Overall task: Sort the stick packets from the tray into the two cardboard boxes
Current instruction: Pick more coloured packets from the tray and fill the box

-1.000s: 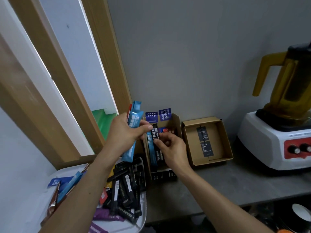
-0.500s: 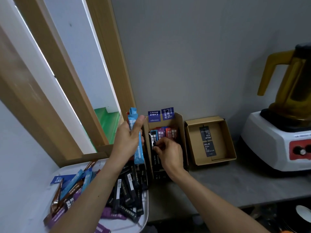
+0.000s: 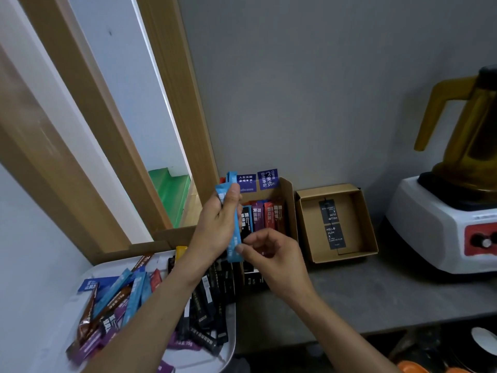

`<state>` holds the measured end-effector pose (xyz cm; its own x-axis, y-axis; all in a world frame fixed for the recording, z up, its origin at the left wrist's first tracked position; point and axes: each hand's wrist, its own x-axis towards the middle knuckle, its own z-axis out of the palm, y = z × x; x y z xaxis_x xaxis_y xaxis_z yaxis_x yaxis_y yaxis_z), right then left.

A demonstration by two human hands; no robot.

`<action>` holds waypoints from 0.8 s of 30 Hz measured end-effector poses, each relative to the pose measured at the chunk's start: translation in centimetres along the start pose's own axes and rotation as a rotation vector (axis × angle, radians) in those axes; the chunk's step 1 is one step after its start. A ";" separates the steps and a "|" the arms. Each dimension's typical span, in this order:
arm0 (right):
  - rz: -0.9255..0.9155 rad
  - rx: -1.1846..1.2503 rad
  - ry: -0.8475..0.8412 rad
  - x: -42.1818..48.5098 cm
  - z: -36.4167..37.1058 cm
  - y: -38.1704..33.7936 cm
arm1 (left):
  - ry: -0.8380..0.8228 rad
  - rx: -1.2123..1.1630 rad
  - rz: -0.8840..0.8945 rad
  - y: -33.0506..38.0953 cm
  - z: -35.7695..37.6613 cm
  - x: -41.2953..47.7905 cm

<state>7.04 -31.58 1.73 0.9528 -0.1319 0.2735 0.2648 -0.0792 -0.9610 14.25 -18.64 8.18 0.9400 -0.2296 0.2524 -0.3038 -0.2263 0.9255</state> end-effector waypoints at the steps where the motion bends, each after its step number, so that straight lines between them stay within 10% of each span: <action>1: 0.009 0.028 0.002 0.0 -0.3 0.1 | -0.015 -0.006 -0.004 0.0 0.0 0.2; 24: 0.080 0.263 0.064 -1.4 -1.4 2.3 | 0.036 0.259 0.100 2.3 -1.2 0.5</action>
<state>6.11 -32.93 -0.78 0.9631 -0.1904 0.1900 0.2263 0.1916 -0.9550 14.21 -18.17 10.73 0.9068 -0.2303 0.3530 -0.4206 -0.4397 0.7936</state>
